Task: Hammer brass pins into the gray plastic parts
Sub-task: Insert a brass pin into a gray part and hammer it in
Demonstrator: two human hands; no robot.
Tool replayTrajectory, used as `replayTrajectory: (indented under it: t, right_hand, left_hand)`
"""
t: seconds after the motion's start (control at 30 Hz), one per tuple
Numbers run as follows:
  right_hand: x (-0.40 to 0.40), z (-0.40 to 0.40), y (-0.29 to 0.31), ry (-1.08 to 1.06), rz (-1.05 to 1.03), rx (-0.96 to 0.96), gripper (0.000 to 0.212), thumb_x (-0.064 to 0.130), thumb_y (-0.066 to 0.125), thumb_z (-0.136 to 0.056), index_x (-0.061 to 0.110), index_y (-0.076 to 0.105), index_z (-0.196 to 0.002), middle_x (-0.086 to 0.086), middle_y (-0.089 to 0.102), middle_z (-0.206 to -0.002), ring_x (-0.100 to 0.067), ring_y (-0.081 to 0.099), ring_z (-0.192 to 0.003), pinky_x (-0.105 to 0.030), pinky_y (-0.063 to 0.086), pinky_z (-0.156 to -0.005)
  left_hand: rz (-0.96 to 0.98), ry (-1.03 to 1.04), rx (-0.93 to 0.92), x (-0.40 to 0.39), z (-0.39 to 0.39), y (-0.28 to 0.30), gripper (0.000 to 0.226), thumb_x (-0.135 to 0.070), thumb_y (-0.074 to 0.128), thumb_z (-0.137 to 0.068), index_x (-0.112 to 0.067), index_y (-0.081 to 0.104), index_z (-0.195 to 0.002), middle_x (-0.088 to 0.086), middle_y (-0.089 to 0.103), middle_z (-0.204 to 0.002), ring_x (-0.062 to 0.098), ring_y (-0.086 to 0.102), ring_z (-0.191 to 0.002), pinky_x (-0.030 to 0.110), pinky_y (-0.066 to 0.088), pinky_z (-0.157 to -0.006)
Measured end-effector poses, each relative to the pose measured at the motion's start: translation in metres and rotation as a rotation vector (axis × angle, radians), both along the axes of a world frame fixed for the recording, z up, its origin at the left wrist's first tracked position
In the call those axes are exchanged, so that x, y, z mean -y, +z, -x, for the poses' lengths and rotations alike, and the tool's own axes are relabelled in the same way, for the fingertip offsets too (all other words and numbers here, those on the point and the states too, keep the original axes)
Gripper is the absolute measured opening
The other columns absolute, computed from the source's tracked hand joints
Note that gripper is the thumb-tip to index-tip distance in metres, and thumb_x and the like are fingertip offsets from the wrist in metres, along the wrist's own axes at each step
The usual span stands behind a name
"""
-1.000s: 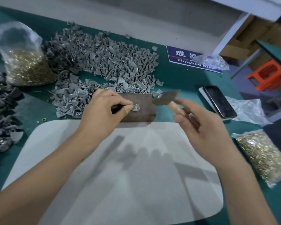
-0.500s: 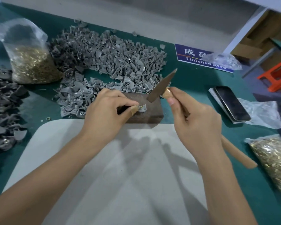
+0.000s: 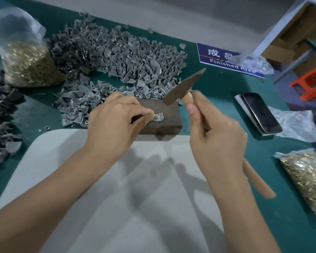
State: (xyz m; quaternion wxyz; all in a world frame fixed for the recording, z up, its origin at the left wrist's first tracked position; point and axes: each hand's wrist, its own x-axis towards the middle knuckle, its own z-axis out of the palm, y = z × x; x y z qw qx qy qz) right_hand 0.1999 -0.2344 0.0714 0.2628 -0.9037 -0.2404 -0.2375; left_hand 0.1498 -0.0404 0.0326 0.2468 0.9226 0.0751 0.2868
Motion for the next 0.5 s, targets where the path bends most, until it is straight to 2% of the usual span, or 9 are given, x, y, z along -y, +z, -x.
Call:
replayTrajectory:
  t: [0.1, 0.23, 0.37, 0.5]
  right_hand:
    - [-0.0008, 0.0014, -0.0019, 0.017, 0.114, -0.028, 0.027, 0.042, 0.051, -0.105, 0.043, 0.068, -0.125, 0.005, 0.071, -0.077, -0.029, 0.064, -0.067, -0.031, 0.029, -0.055]
    - [0.0019, 0.0021, 0.0015, -0.035, -0.054, 0.054, 0.029, 0.041, 0.049, -0.105, 0.039, 0.067, -0.128, 0.007, 0.070, -0.077, -0.017, 0.059, -0.067, -0.028, 0.032, -0.055]
    - [-0.0031, 0.0041, -0.0006, 0.028, 0.117, 0.023, 0.025, 0.040, 0.055, -0.102, 0.039, 0.070, -0.122, 0.004, 0.069, -0.071, -0.030, 0.063, -0.063, -0.029, 0.031, -0.054]
    - [-0.0001, 0.0042, 0.0004, -0.027, -0.044, 0.078, 0.027, 0.038, 0.052, -0.103, 0.035, 0.068, -0.124, 0.006, 0.069, -0.073, -0.023, 0.061, -0.062, -0.029, 0.035, -0.055]
  left_hand:
    - [0.018, 0.023, -0.006, 0.0003, 0.0001, -0.0009, 0.012, -0.045, 0.073, -0.090, -0.038, 0.081, -0.097, -0.017, 0.066, -0.085, 0.011, 0.051, -0.087, 0.035, 0.046, -0.060]
    - [0.043, 0.009, -0.012, -0.0012, -0.0009, -0.0009, 0.012, -0.046, 0.072, -0.091, -0.039, 0.080, -0.097, -0.018, 0.065, -0.086, 0.009, 0.050, -0.087, 0.031, 0.042, -0.060]
    - [0.047, 0.029, -0.016, -0.0012, -0.0007, -0.0014, 0.010, -0.045, 0.073, -0.091, -0.041, 0.079, -0.097, -0.019, 0.065, -0.086, 0.009, 0.049, -0.088, 0.031, 0.041, -0.060]
    - [0.084, 0.007, -0.028, -0.0032, -0.0014, -0.0029, 0.011, -0.048, 0.070, -0.092, -0.043, 0.078, -0.097, -0.021, 0.064, -0.088, 0.006, 0.046, -0.091, 0.029, 0.035, -0.062]
